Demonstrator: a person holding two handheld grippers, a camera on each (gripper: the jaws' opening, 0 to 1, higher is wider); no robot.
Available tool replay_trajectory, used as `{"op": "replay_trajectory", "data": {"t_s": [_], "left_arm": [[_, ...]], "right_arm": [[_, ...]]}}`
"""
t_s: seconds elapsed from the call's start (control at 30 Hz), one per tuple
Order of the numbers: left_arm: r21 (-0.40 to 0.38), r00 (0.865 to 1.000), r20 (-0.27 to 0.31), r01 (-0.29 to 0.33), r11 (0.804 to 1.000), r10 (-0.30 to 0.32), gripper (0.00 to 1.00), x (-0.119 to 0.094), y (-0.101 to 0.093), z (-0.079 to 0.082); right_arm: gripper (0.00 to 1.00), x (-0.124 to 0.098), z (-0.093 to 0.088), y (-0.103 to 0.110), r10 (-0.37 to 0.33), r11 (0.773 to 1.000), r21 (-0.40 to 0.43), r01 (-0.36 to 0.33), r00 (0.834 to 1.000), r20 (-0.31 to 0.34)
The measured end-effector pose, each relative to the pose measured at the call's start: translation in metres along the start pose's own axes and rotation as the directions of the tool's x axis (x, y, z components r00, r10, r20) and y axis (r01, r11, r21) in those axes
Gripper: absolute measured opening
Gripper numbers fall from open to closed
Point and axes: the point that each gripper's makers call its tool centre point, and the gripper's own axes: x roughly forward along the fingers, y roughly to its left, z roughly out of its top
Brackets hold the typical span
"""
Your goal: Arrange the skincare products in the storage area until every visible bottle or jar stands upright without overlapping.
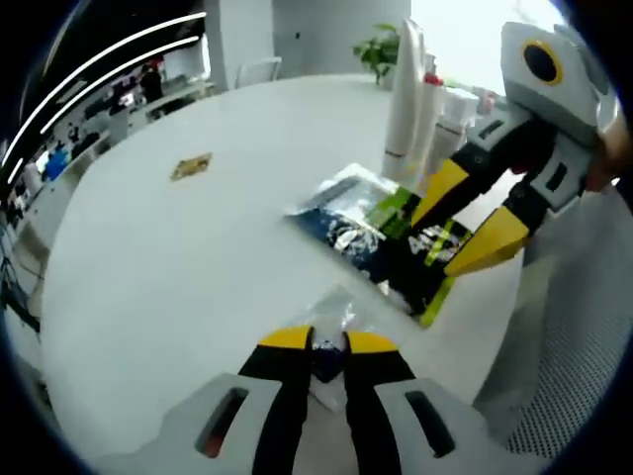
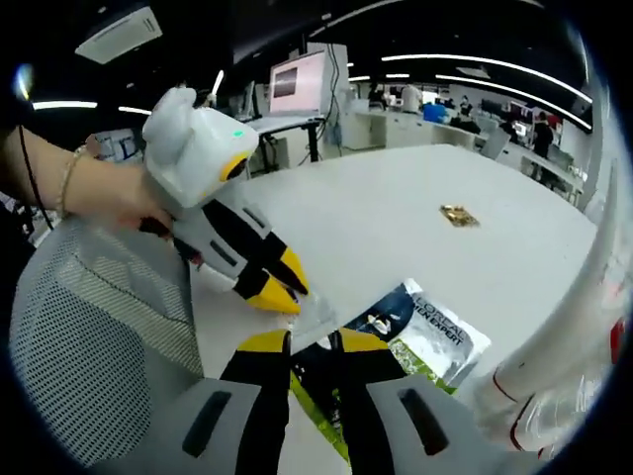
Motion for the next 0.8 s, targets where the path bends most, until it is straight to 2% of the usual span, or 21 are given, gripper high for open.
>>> {"op": "replay_trajectory", "data": {"t_s": [0.23,0.57,0.8], "left_arm": [[-0.005,1.0,-0.003,-0.01,1.0,0.01,0.15,-0.002,0.005,0.0],[-0.015,1.0,0.023,-0.007,1.0,0.007,0.2,-0.011,0.002,0.011],[-0.033,0.999,0.032,-0.009,0.999,0.01,0.24,-0.02,-0.001,0.013]], "right_arm": [[0.18,-0.021,0.007,-0.002,-0.028,0.998,0.05,0.026,0.999,0.038],[0.23,-0.029,0.009,-0.003,-0.049,0.998,0.042,0.047,0.997,0.053],[0.31,-0.039,0.011,-0.003,-0.075,0.997,0.039,0.073,0.995,0.067]]}}
